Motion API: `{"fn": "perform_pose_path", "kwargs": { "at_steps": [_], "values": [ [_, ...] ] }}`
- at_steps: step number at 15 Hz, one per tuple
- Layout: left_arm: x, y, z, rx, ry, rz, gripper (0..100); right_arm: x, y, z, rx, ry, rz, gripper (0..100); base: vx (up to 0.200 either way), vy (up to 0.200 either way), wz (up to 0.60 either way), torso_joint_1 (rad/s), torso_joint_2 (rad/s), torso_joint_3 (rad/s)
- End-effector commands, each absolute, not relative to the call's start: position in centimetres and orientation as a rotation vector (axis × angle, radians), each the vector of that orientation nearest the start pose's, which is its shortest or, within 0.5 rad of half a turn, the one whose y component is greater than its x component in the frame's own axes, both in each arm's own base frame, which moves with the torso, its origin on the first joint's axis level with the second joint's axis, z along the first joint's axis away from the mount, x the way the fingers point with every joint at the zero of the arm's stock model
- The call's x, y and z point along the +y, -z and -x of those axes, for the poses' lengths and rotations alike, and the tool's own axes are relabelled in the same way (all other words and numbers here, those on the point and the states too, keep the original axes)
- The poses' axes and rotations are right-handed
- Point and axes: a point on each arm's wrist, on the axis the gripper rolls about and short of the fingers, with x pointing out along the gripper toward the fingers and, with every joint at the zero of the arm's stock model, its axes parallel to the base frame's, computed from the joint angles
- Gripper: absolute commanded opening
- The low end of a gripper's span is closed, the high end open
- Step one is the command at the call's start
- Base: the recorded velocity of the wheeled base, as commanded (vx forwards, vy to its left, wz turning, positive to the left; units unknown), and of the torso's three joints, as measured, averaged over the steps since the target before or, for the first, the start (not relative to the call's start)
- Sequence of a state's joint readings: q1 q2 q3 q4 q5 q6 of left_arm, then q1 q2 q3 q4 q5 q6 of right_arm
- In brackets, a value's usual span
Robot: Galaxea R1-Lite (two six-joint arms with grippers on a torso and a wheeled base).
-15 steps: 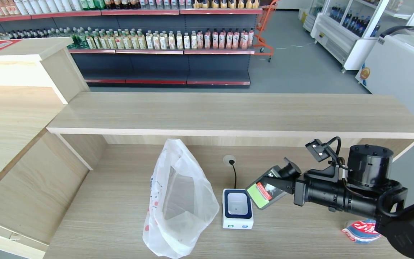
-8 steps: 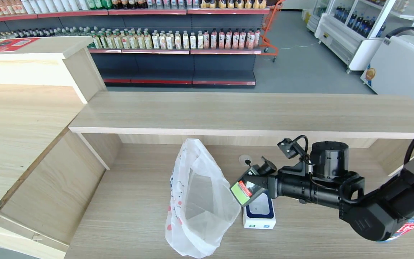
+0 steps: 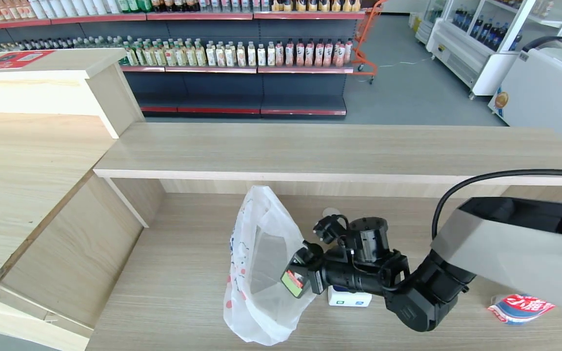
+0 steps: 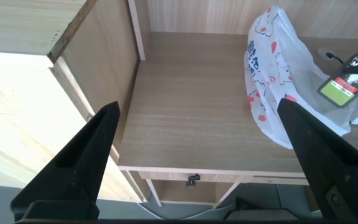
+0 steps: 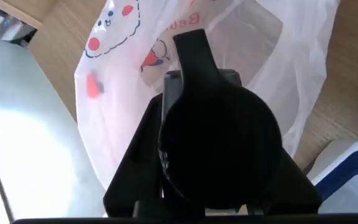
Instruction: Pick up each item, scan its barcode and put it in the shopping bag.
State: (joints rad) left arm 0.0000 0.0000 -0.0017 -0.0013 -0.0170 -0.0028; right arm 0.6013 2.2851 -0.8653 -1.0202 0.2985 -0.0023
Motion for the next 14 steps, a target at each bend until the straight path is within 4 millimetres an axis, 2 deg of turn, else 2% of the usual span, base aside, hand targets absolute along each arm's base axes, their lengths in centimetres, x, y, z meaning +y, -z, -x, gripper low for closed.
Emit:
{"fn": "perform_pose_path", "kwargs": {
  "at_steps": [1, 4, 8, 9, 12, 14],
  "values": [
    [0.0, -7.6, 2.3, -0.003, 0.017, 0.003, 100, 24.4, 1.0, -32.8, 0.416, -0.920, 0.147, 0, 0.000, 0.000, 0.00, 0.000, 0.00, 0.000],
    [0.0, -7.6, 2.3, -0.002, 0.017, 0.003, 100, 27.3, 1.5, -33.7, 0.333, -0.973, 0.193, 0, 0.000, 0.000, 0.00, 0.000, 0.00, 0.000],
    [0.0, -7.6, 2.3, -0.003, 0.017, 0.003, 100, 28.4, 2.7, -34.1, 0.245, -1.016, 0.354, 0, 0.000, 0.000, 0.00, 0.000, 0.00, 0.000],
    [0.0, -7.6, 2.3, -0.003, 0.017, 0.003, 100, 28.4, 2.8, -34.1, 0.235, -1.020, 0.375, 100, 0.000, 0.000, 0.00, 0.000, 0.00, 0.000],
    [0.0, -7.6, 2.3, -0.003, 0.017, 0.003, 100, 28.4, 2.5, -34.0, 0.219, -1.028, 0.383, 100, 0.000, 0.000, 0.00, 0.000, 0.00, 0.000],
    [0.0, -7.6, 2.3, -0.002, 0.017, 0.003, 100, 28.5, 0.9, -34.1, 0.235, -1.012, 0.292, 100, 0.000, 0.000, 0.00, 0.000, 0.00, 0.000]
  ]
}}
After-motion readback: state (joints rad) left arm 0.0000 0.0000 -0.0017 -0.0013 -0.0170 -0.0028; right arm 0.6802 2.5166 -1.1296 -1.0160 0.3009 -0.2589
